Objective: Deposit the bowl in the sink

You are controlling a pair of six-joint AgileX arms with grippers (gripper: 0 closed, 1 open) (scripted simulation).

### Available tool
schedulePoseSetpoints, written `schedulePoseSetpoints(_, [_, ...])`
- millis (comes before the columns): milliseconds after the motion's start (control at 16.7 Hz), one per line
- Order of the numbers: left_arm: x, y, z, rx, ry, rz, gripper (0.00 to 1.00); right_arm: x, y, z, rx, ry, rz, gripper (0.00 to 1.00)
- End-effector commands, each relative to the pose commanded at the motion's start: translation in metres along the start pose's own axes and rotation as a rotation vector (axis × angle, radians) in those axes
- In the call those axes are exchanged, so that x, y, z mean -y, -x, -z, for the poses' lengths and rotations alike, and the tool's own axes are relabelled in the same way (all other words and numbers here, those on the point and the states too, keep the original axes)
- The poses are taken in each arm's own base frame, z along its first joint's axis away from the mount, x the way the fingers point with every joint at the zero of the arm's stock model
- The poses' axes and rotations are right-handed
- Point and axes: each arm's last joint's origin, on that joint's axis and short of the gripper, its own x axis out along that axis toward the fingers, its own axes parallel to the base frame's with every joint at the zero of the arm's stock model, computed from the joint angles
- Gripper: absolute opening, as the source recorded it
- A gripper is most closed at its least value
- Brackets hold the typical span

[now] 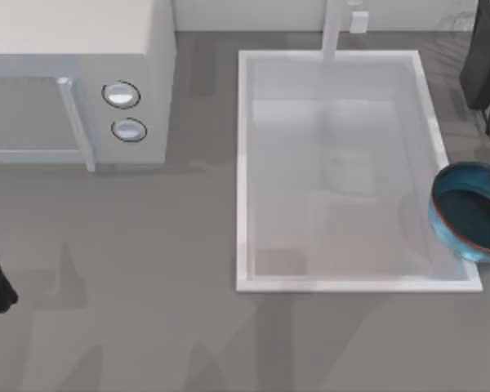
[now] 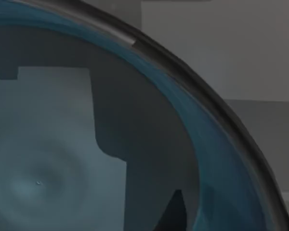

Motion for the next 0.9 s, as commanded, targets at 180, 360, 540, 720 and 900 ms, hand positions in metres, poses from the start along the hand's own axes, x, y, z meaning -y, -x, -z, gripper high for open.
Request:
schedulePoseSetpoints(180, [0.0, 0.0, 0.0, 0.0, 0.0, 0.0, 1.0, 0.0, 0.0, 0.0, 0.0, 0.0, 0.0, 0.1])
schedulePoseSetpoints(360, [0.0, 0.0, 0.0, 0.0, 0.0, 0.0, 1.0, 0.0, 0.0, 0.0, 0.0, 0.0, 0.0, 0.0])
schedulePoseSetpoints(540, [0.0, 0.0, 0.0, 0.0, 0.0, 0.0, 1.0, 0.0, 0.0, 0.0, 0.0, 0.0, 0.0, 0.0])
schedulePoseSetpoints(720, [0.0, 0.0, 0.0, 0.0, 0.0, 0.0, 1.0, 0.0, 0.0, 0.0, 0.0, 0.0, 0.0, 0.0])
schedulePoseSetpoints(900, [0.0, 0.0, 0.0, 0.0, 0.0, 0.0, 1.0, 0.0003, 0.0048, -0.0014, 0.004, -0.002, 0.0, 0.0])
